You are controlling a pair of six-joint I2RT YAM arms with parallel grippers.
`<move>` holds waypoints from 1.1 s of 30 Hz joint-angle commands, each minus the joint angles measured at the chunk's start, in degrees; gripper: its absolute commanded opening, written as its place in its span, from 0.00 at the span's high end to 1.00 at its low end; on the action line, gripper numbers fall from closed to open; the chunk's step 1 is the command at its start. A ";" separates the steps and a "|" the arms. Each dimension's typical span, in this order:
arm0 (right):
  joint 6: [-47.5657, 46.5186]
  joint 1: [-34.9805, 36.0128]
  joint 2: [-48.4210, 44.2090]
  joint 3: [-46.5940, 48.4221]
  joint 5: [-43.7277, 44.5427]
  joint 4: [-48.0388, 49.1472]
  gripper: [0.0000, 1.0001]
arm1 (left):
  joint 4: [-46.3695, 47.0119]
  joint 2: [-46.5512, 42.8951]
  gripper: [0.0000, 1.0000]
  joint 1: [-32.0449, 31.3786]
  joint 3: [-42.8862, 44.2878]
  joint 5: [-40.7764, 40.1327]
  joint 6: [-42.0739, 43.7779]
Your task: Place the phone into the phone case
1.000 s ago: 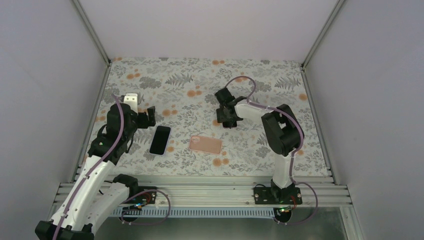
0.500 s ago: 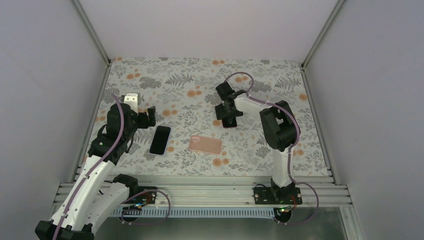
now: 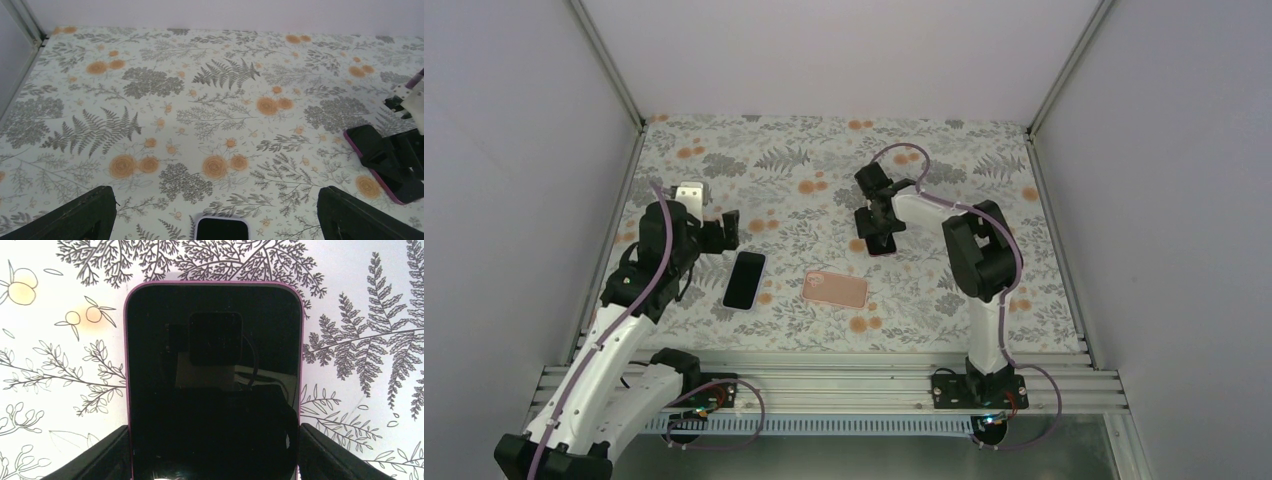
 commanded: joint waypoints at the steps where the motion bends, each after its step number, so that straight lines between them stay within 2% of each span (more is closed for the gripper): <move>1: 0.10 -0.37 0.25 -3.19 -1.24 -2.94 0.42 | -0.51 1.12 0.00 0.28 3.59 4.18 -0.26; 9: 3.57 -0.32 -7.40 -7.26 -4.30 2.15 0.56 | 1.39 1.43 0.00 -0.57 3.39 12.58 -7.86; 16: 7.65 0.01 -15.21 -12.04 -6.51 6.79 0.60 | 6.18 -1.33 0.00 -4.76 -0.96 14.83 -14.75; 20: 11.29 0.40 -20.81 -16.75 -7.73 11.23 0.63 | 9.64 -3.06 0.00 -9.15 -5.24 12.21 -19.48; 25: 16.09 1.74 -28.74 -23.27 -10.75 17.95 0.64 | 18.82 -4.64 0.00 -16.63 -11.86 9.35 -25.07; 33: 25.49 4.35 -42.15 -31.68 -13.40 27.25 0.65 | 27.69 -0.99 0.00 -31.58 -15.28 -1.07 -28.04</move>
